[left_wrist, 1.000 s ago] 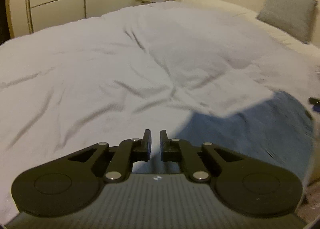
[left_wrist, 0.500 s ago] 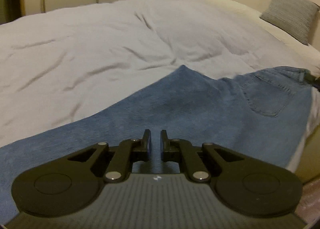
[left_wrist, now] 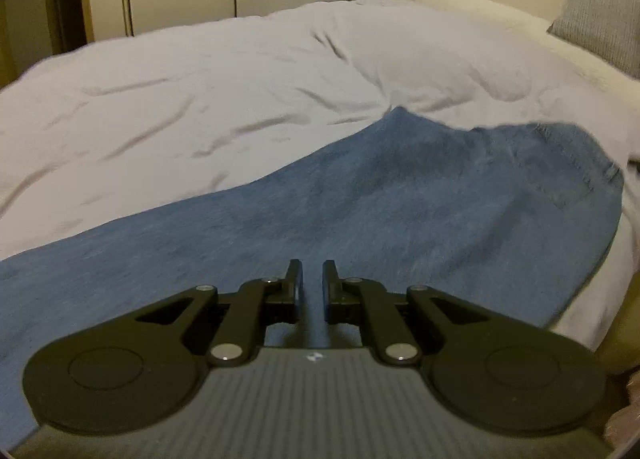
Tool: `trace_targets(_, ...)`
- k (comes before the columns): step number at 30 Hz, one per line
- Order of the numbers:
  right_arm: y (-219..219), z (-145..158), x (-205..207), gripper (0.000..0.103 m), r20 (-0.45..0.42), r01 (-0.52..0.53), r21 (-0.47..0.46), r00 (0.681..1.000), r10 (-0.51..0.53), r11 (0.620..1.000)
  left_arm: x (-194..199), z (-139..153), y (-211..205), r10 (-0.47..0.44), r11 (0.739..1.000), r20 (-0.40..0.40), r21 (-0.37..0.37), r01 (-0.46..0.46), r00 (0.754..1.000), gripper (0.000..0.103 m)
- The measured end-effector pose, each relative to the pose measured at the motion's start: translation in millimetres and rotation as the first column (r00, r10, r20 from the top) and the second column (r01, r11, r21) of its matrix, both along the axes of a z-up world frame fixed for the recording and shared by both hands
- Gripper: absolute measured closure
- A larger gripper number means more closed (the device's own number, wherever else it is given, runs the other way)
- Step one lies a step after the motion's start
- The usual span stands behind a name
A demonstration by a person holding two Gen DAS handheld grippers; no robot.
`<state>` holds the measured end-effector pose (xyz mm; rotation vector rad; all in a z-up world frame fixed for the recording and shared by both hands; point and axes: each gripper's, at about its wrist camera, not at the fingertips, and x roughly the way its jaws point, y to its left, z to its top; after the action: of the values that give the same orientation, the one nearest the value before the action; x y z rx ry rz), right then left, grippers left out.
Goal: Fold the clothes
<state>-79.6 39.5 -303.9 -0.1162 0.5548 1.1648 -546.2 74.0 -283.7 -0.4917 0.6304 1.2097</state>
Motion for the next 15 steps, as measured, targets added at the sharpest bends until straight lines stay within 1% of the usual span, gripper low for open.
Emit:
trace_targets(1,1.8,1.7,-7.9,0.069,0.016,-0.035,0.004,0.999,0.035,0.999,-2.7,-3.0,-4.0,0.007,1.0,-0.005,-0.011,-0.007,1.0,0.097)
trace_targets(2,7.0,-0.7,-12.8,0.068,0.006,-0.067,-0.011,0.998,0.067,0.998,-5.6,-7.0,-7.2,0.016,1.0,-0.006,-0.02,-0.016,1.0,0.095)
trace_targets(3,15.3,-9.7,-13.5,0.071,-0.028,-0.084,-0.066,0.996,0.082,0.994,-8.4,-12.0,-9.8,0.027,0.999,-0.012,-0.024,-0.028,1.0,0.093)
trace_targets(4,25.0,-22.6,-12.0,0.074,-0.07,-0.093,-0.144,0.994,0.084,0.985,-11.0,-16.1,-12.0,0.043,0.999,-0.029,-0.03,-0.044,0.999,0.092)
trace_targets(5,32.0,-33.4,-12.8,0.083,-0.072,-0.079,-0.208,0.995,0.065,0.975,-13.4,-15.7,-15.3,0.061,0.998,-0.048,-0.031,-0.063,0.997,0.092)
trace_targets(6,30.9,-36.8,-18.4,0.083,-0.034,-0.051,-0.228,0.998,0.044,0.972,-15.9,-11.9,-19.3,0.075,0.997,-0.063,-0.027,-0.077,0.995,0.092)
trace_targets(7,24.5,-32.8,-26.5,0.079,-0.002,-0.036,-0.218,0.999,0.037,0.975,-18.7,-6.2,-24.1,0.082,0.996,-0.077,-0.02,-0.083,0.994,0.092)
trace_targets(8,17.3,-26.2,-35.6,0.073,0.009,-0.035,-0.202,0.999,0.038,0.979,-21.8,-1.1,-28.4,0.085,0.996,-0.087,-0.013,-0.086,0.993,0.091)
trace_targets(9,9.3,-19.4,-46.1,0.066,-0.004,-0.052,-0.176,0.999,0.052,0.983,-25.0,3.3,-32.2,0.087,0.996,-0.094,-0.007,-0.088,0.992,0.089)
trace_targets(10,1.5,-13.9,-56.9,0.061,-0.031,-0.084,-0.147,0.996,0.08,0.986,-28.2,7.7,-35.9,0.09,0.996,-0.1,-0.001,-0.091,0.991,0.083)
trace_targets(11,-4.3,-10.2,-68.6,0.054,-0.058,-0.129,-0.127,0.991,0.122,0.984,-31.6,9.3,-38.0,0.098,0.995,-0.106,-0.004,-0.099,0.99,0.081)
trace_targets(13,-6.0,-12.2,-100.2,0.054,-0.093,-0.243,-0.123,0.968,0.233,0.962,-40.0,1.7,-36.9,0.138,0.988,-0.129,-0.047,-0.145,0.982,0.081)
trace_targets(15,1.6,-23.9,-126.5,0.054,-0.11,-0.311,-0.161,0.949,0.296,0.937,-49.7,-7.1,-35.9,0.179,0.977,-0.144,-0.093,-0.194,0.973,0.078)
